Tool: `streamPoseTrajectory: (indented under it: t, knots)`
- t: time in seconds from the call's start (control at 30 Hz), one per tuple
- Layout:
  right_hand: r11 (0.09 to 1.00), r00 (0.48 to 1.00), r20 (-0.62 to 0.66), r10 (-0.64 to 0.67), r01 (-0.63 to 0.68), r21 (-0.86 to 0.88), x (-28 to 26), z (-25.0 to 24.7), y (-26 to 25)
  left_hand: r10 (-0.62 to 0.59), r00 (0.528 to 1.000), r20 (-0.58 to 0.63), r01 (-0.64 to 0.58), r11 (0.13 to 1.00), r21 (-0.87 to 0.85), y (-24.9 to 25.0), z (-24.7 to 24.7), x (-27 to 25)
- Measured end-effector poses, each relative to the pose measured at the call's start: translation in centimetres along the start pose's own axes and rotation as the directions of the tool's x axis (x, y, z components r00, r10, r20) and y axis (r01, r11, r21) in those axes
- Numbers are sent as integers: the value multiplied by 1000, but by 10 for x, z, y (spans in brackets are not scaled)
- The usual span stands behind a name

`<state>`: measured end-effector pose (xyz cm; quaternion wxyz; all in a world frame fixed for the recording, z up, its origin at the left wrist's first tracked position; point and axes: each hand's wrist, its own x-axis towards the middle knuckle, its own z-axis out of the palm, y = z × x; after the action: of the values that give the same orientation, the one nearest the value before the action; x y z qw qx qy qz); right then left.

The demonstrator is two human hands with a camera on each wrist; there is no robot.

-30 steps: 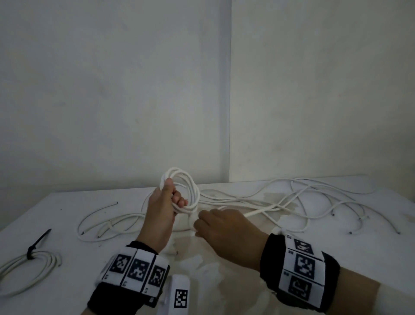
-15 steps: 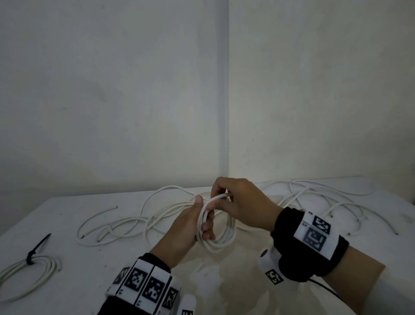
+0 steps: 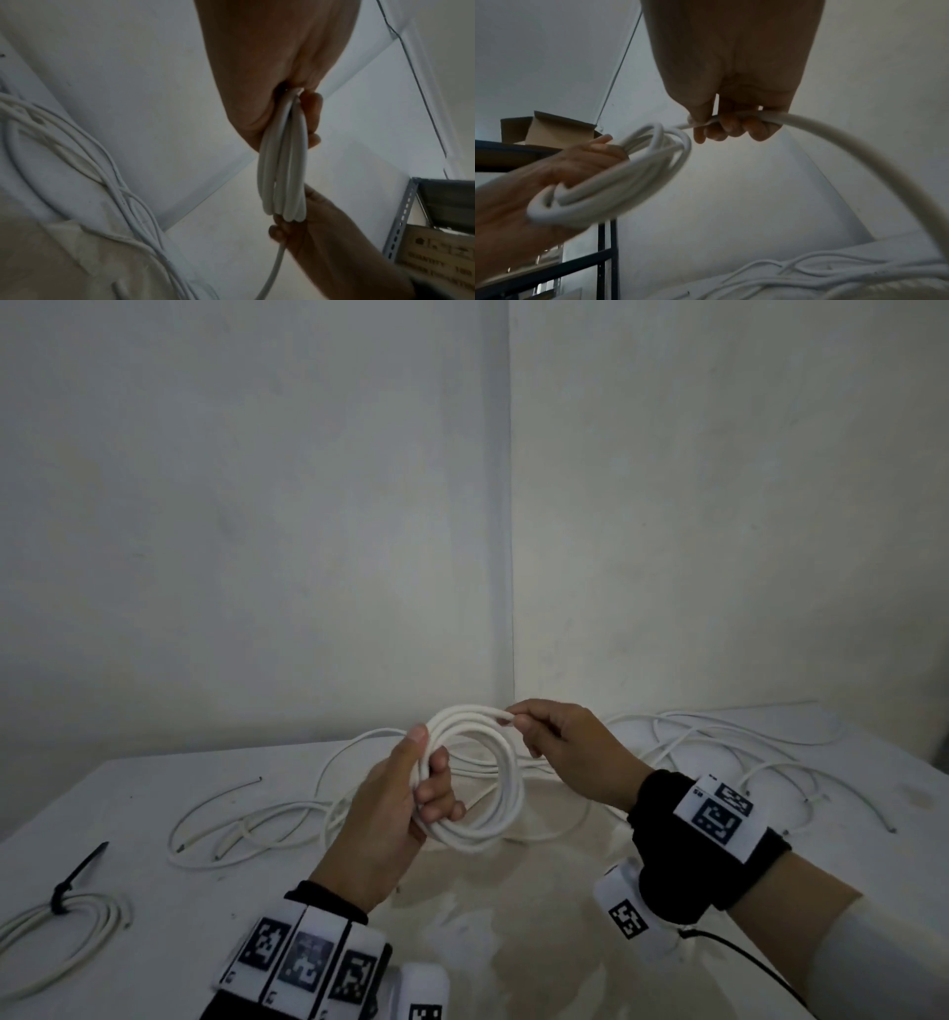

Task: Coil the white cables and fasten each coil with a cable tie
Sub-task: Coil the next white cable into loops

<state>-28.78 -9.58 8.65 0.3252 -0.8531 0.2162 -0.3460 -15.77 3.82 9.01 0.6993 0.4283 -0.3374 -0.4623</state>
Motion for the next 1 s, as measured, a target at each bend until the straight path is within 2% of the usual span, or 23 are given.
streamPoseTrajectory:
  t: [0.23,0.3,0.37,0.5,0.6,0.8,0.93,1.0]
  knots:
    - [993,994,24,103,-102,-57,-15,7,20,103,984,-147,-133,968,-215,17,-19,11]
    - [986,997,2,83,-81,-147,-21,8,25,146,968,-204,-199,942,-271,26,-29,17]
    - [947,998,30,60,-48,-317,-29,9,23,179,954,-240,-243,932,-269,32,-35,21]
    - [764,962,244,125,64,-642,-38,22,0,214,939,-270,-269,945,-186,30,-36,29]
    - [702,931,329,160,127,-701,-45,34,-21,232,930,-285,-271,957,-107,20,-32,34]
    - [647,877,445,183,234,-726,-49,41,-47,221,948,-231,-204,975,93,-6,-16,31]
    - [721,819,534,208,241,-650,-45,33,-61,235,962,-135,-197,948,250,-16,-6,26]
    - [726,806,555,205,255,-639,-43,32,-63,240,968,-81,-203,925,320,-19,-3,23]
